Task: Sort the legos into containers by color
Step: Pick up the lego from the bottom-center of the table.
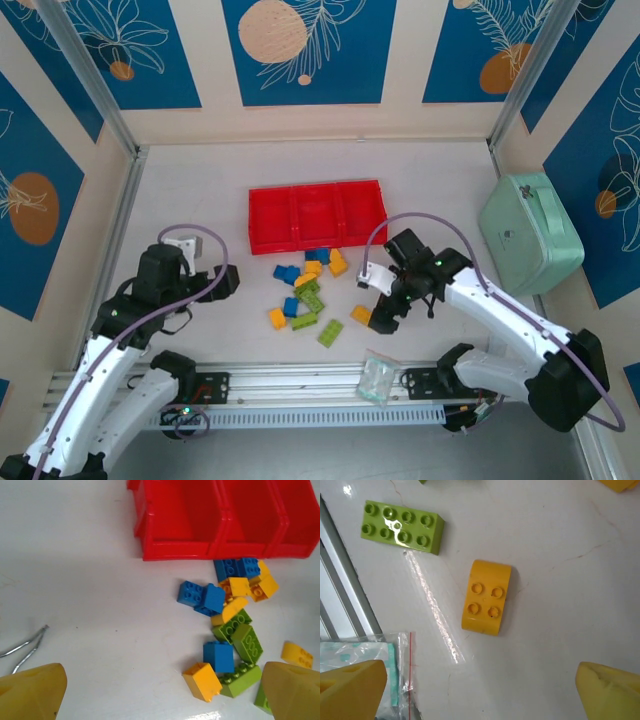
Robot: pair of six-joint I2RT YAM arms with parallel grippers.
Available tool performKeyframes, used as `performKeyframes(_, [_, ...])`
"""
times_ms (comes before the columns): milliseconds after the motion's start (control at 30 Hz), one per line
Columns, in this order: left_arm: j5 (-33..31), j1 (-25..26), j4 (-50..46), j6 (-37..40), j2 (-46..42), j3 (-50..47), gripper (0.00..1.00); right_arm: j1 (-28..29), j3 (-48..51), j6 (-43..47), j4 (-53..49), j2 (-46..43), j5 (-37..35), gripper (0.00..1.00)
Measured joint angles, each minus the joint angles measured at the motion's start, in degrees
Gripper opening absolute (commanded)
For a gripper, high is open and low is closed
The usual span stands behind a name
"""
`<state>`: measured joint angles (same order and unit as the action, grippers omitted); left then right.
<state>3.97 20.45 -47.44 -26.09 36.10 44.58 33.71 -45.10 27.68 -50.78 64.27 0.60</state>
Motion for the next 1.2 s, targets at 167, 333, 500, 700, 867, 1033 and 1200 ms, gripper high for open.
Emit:
performKeyframes(167, [1.6, 0.0, 0.2, 0.0, -0.1, -0.2, 0.99, -0.1, 0.0, -2.6, 5.4, 5.5, -0.2, 0.93])
performKeyframes(333, [0.4, 0.0, 0.2, -0.5, -1.9, -0.4, 0.99, 1.5, 0.3, -5.3, 10.3, 11.0, -0.8, 0.91])
performKeyframes(500, [-0.6, 0.0, 0.5, -1.7, -3.6, -0.5, 0.99, 2.8, 1.1, -5.9, 13.0, 14.6, -1.6, 0.91])
performKeyframes(700, [2.2, 0.0, 2.4, -1.0, -7.0, -1.5, 0.99, 4.6, 1.1, -5.8, 14.5, 16.4, -2.8, 0.91])
performKeyframes(867, [3.5, 0.0, 3.3, -0.5, -6.6, -1.8, 0.99, 6.3, 1.1, -5.6, 15.5, 21.2, -5.5, 0.90])
performKeyframes(1033, [3.3, 0.0, 3.2, -0.4, -3.4, -1.8, 1.00, 6.6, 1.6, -5.6, 16.8, 21.4, -6.9, 0.87])
performKeyframes(1200, [3.3, 0.0, 3.2, -0.4, -2.6, -1.8, 0.99, 7.0, 0.8, -5.1, 17.1, 23.1, -9.7, 0.71])
